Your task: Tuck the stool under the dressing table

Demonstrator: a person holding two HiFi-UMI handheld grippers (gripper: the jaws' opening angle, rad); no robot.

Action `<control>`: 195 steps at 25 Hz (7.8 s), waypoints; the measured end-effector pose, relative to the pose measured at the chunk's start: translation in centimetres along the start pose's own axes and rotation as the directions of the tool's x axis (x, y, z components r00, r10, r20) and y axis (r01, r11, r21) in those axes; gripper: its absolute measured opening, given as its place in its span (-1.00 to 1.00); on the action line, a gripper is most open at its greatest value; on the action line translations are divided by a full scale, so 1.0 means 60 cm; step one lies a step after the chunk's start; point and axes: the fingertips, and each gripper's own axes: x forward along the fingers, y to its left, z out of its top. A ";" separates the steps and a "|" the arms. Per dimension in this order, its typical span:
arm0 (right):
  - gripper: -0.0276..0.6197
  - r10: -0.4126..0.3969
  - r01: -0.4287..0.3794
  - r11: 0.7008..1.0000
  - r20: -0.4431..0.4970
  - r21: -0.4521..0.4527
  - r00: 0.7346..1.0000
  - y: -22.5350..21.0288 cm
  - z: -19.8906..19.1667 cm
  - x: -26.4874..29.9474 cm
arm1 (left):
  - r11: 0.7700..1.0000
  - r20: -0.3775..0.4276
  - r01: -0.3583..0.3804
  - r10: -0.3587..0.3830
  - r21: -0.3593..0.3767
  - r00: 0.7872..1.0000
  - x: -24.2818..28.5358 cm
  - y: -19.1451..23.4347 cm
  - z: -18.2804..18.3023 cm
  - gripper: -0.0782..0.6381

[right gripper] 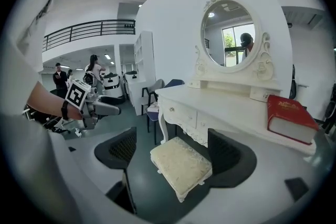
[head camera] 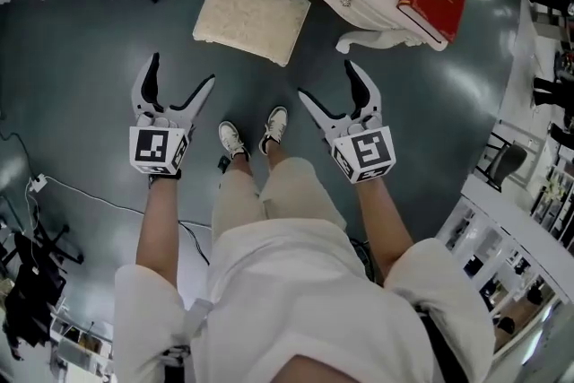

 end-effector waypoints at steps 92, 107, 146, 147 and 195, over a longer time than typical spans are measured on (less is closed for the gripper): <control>0.22 -0.126 0.156 0.988 -0.506 0.017 0.853 -0.162 -0.639 0.478 | 0.945 -0.578 0.244 -0.077 0.217 0.812 0.466 0.148 -0.625 0.55; 0.24 -0.134 0.172 0.985 -0.506 0.030 0.852 -0.183 -0.634 0.487 | 0.944 -0.606 0.249 -0.071 0.215 0.793 0.491 0.153 -0.624 0.55; 0.28 -0.189 0.235 0.968 -0.361 0.087 0.913 -0.354 -0.581 0.579 | 0.927 -0.514 0.273 -0.109 0.256 0.851 0.691 0.185 -0.543 0.55; 0.27 -0.193 0.237 0.968 -0.357 0.086 0.914 -0.356 -0.579 0.581 | 0.927 -0.508 0.269 -0.106 0.260 0.855 0.695 0.186 -0.542 0.55; -0.91 -0.076 0.070 0.997 -0.255 -0.033 0.964 -0.003 -0.202 0.206 | 0.986 -0.209 -0.091 0.060 -0.142 0.976 0.131 0.048 -0.194 -0.73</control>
